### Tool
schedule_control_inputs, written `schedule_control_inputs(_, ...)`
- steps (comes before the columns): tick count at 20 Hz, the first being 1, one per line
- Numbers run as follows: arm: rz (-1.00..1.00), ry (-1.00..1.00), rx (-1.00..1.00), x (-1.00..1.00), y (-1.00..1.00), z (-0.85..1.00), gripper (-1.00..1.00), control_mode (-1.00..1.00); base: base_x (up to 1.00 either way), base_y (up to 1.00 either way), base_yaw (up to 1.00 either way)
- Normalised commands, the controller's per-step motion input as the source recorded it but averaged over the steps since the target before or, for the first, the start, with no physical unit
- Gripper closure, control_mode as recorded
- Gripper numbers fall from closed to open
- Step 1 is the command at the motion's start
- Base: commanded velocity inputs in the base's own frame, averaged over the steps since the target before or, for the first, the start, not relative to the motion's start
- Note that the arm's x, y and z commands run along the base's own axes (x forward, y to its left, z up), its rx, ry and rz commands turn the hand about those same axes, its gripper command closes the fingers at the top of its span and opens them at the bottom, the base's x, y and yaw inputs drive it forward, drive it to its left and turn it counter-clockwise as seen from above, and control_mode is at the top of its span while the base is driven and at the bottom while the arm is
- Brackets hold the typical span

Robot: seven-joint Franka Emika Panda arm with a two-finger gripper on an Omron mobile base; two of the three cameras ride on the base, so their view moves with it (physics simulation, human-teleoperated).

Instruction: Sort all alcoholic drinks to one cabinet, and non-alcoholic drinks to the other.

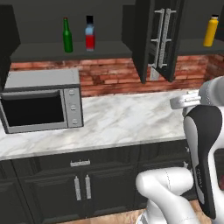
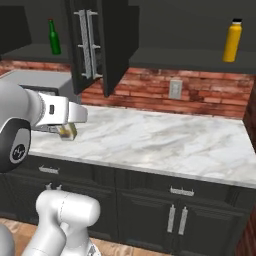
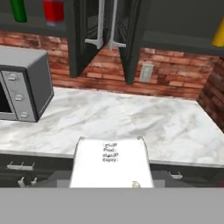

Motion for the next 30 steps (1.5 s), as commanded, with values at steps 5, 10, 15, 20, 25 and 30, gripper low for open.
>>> schedule_control_inputs(5,0.00,0.00,0.00,0.00,0.00,0.00,1.00,1.00,0.00,-0.53,0.00)
schedule_control_inputs(10,0.00,0.00,0.00,0.00,0.00,0.00,1.00,1.00,0.13,-0.53,-0.02)
schedule_control_inputs(15,0.00,0.00,0.00,0.00,0.00,0.00,1.00,1.00,0.24,-0.45,0.00)
schedule_control_inputs(20,0.00,0.00,0.00,0.00,0.00,0.00,1.00,1.00,0.34,-0.38,0.00)
schedule_control_inputs(25,0.00,0.00,0.00,0.00,0.00,0.00,1.00,1.00,0.45,-0.34,-0.01)
schedule_control_inputs(30,0.00,0.00,0.00,0.00,0.00,0.00,1.00,1.00,0.47,-0.29,0.00)
